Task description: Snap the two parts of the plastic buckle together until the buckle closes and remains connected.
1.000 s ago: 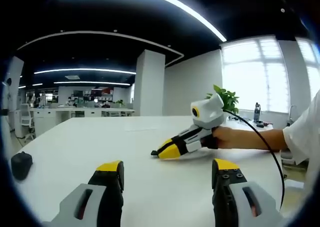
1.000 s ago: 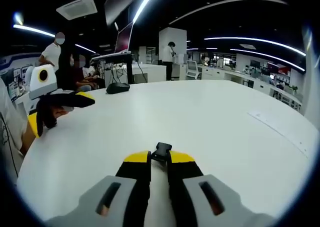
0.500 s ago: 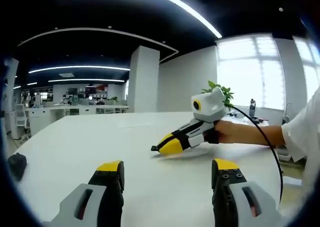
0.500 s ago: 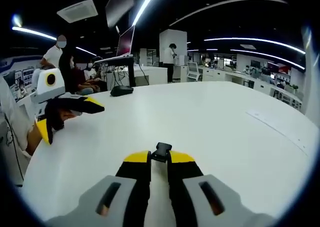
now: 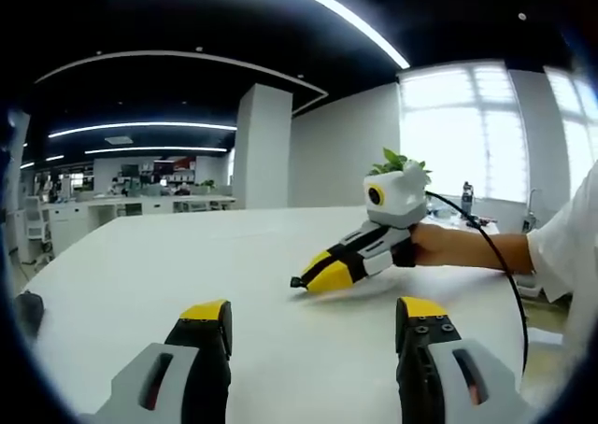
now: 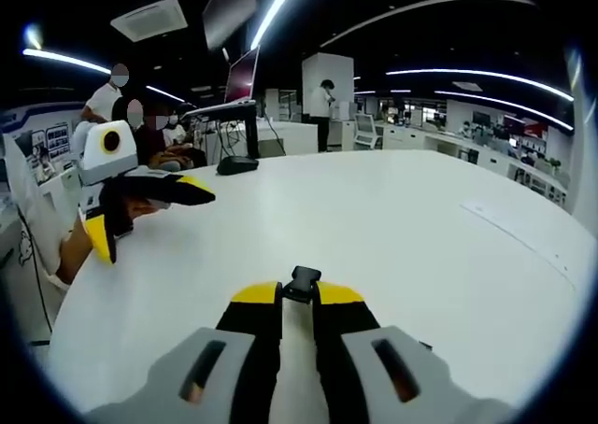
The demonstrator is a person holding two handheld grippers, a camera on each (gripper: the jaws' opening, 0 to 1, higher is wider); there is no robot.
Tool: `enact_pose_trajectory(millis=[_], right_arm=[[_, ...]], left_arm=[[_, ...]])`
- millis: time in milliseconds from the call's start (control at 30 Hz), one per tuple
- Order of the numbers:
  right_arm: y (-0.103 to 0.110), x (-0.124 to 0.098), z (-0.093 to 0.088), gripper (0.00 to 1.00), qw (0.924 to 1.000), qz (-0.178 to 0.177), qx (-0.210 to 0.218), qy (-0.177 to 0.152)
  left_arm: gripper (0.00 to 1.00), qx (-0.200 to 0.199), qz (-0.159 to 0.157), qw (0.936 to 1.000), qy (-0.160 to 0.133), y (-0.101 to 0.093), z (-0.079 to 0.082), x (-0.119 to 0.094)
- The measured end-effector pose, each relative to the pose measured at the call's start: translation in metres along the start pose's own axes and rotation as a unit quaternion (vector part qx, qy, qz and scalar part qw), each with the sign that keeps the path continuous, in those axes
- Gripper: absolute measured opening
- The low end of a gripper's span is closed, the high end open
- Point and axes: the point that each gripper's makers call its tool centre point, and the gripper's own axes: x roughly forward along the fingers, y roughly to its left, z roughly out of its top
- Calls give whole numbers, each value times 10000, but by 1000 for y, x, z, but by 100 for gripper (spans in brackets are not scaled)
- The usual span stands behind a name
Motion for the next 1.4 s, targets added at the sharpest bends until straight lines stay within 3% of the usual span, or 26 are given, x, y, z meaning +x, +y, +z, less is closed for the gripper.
enact_pose_trajectory(millis=[933, 1133, 1400], right_arm=[[10, -46, -17, 12, 9999, -60, 63, 52], [15, -54, -22, 12, 9999, -47, 56, 72], [18, -60, -25, 12, 10000, -58, 44, 69]], left_arm=[[73, -95, -343, 9994, -37, -7, 8, 16], [74, -13, -367, 9993, 62, -9, 7, 18], [74, -83, -608, 9981, 98, -11, 9, 22]])
